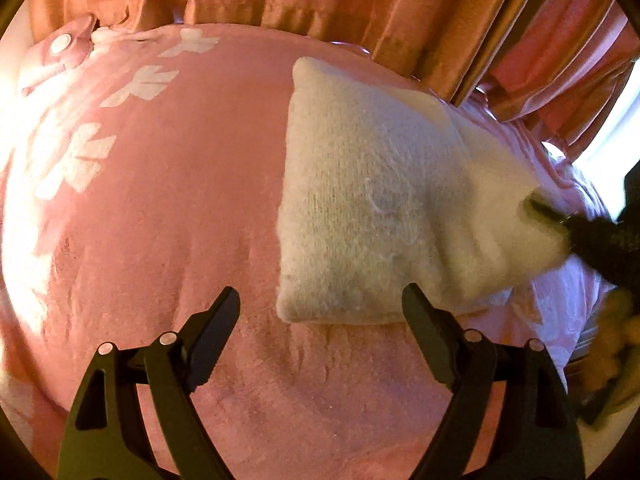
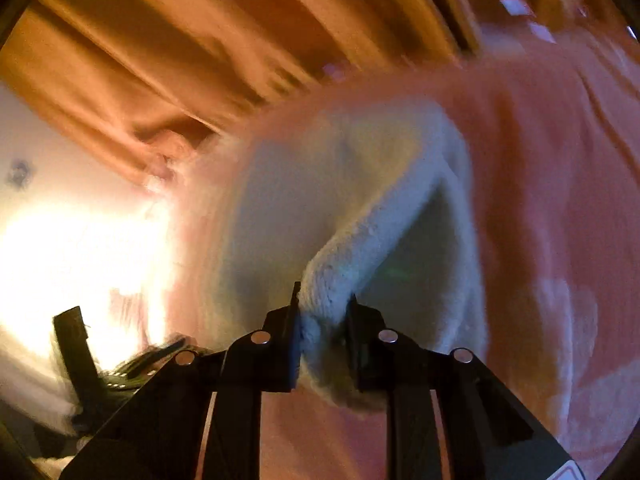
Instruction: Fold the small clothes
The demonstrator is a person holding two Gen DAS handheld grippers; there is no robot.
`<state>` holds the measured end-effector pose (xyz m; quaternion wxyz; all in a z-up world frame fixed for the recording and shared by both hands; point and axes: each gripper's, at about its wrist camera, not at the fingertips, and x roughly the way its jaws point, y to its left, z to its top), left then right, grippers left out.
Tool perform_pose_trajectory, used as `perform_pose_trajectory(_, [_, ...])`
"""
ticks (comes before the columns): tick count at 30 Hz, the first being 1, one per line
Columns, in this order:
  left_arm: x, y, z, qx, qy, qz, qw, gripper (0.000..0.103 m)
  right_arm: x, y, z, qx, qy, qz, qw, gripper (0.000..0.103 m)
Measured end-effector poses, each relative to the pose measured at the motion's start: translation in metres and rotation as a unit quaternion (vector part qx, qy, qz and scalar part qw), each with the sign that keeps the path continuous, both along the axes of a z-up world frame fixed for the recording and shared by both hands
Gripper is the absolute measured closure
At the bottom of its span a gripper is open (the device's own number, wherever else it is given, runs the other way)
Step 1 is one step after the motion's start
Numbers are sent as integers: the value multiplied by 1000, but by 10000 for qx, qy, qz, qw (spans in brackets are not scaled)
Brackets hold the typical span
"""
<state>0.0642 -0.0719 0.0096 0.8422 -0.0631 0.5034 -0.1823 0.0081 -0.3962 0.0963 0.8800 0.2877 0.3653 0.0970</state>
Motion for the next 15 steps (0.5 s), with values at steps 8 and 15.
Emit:
perform_pose_trajectory(8, [3,1,-8,-27,109,58,9999,20,3,-33,-88,-1017,1878,-304,9765,88])
perform_pose_trajectory(15, [-1,-10,-11,79,85,-88,9999,20,-1,-33,-63,-877,1410,-290,9857,85])
